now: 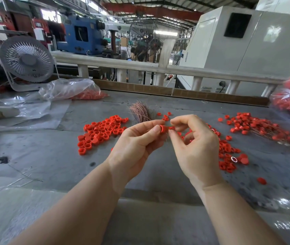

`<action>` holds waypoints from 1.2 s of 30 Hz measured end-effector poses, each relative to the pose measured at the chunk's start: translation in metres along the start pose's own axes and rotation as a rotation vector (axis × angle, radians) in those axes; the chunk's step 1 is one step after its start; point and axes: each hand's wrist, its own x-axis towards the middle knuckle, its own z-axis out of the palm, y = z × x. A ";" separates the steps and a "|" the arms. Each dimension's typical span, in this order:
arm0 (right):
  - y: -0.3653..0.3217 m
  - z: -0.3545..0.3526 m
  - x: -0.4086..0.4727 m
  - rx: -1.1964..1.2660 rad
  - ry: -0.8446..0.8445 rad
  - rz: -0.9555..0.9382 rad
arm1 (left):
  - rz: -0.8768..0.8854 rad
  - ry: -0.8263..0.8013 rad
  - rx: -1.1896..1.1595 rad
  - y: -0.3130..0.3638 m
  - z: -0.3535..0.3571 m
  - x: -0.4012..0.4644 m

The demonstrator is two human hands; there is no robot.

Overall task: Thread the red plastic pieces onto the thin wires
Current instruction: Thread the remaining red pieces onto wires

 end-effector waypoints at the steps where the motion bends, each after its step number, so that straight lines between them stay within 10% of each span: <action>1: 0.000 0.000 0.001 0.010 0.008 0.010 | 0.007 -0.005 -0.006 0.000 0.000 0.000; 36: -0.003 -0.002 0.001 0.011 -0.064 -0.006 | 0.085 0.021 0.109 -0.006 0.002 0.003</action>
